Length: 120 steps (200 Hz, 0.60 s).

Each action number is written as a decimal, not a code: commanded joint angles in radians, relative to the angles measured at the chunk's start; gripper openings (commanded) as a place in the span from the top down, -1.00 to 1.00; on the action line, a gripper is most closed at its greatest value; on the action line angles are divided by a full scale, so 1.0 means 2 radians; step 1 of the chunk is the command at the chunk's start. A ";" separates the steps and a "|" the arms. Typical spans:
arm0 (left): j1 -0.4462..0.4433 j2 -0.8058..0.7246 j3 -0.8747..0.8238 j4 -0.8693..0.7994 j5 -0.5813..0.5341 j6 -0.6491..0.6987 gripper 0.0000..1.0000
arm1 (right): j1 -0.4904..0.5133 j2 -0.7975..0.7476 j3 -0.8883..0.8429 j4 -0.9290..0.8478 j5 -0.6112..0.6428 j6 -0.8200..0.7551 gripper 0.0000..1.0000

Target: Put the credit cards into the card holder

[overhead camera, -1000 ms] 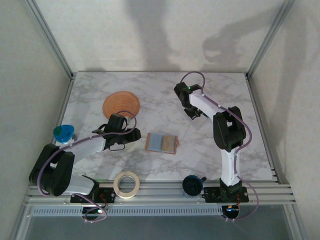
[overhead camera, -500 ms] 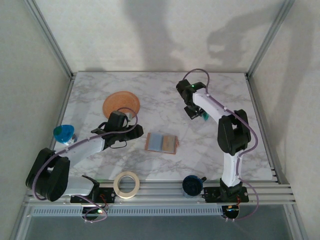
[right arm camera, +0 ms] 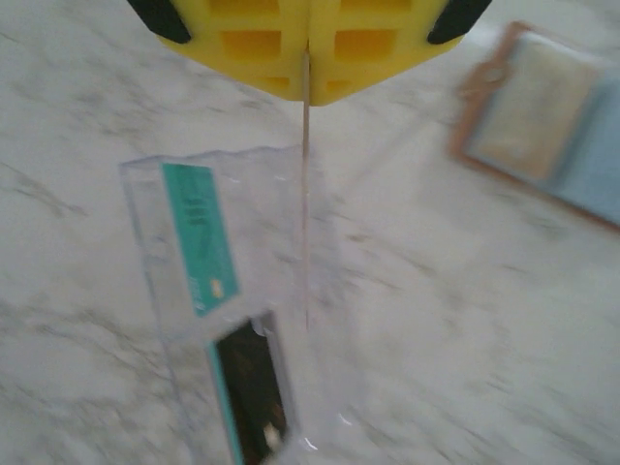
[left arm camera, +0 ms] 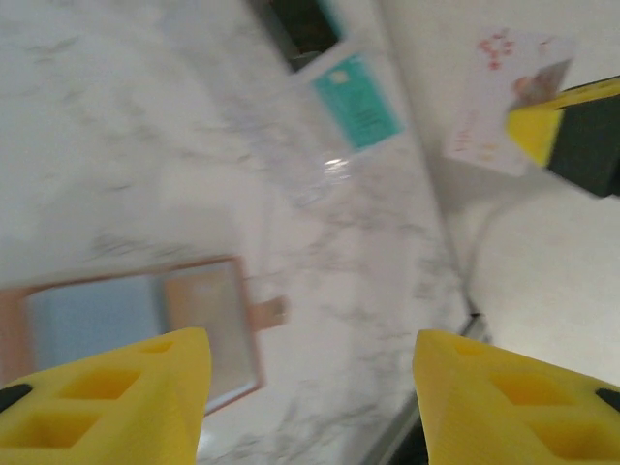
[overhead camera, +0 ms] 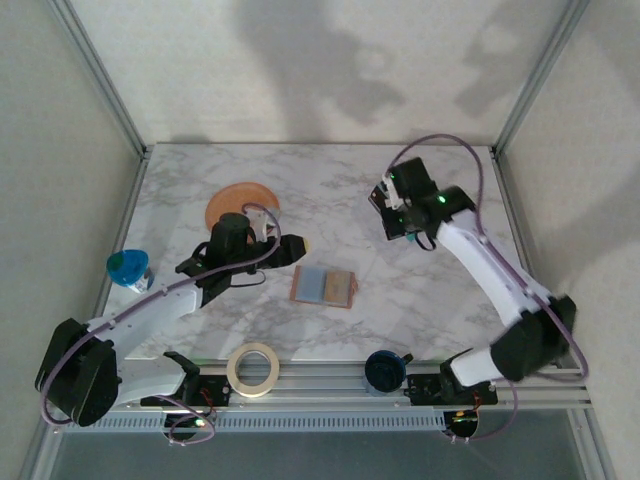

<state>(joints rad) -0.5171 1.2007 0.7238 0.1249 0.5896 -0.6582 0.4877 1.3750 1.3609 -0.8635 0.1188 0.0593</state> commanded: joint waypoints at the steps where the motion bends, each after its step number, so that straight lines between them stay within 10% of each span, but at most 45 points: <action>1: -0.009 0.007 0.028 0.078 0.086 -0.018 -0.12 | -0.002 -0.078 -0.065 0.117 -0.146 0.039 1.00; 64: -0.037 0.045 0.066 0.148 0.185 -0.010 -0.07 | -0.043 -0.163 -0.176 0.268 -0.479 0.152 1.00; 120: -0.040 0.053 0.076 0.137 0.201 0.008 -0.06 | -0.051 -0.151 -0.203 0.341 -0.603 0.207 1.00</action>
<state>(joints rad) -0.5869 1.2999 0.8505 0.3573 0.9367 -0.6693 0.3923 1.0748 0.9619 -0.2901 -0.9039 0.4084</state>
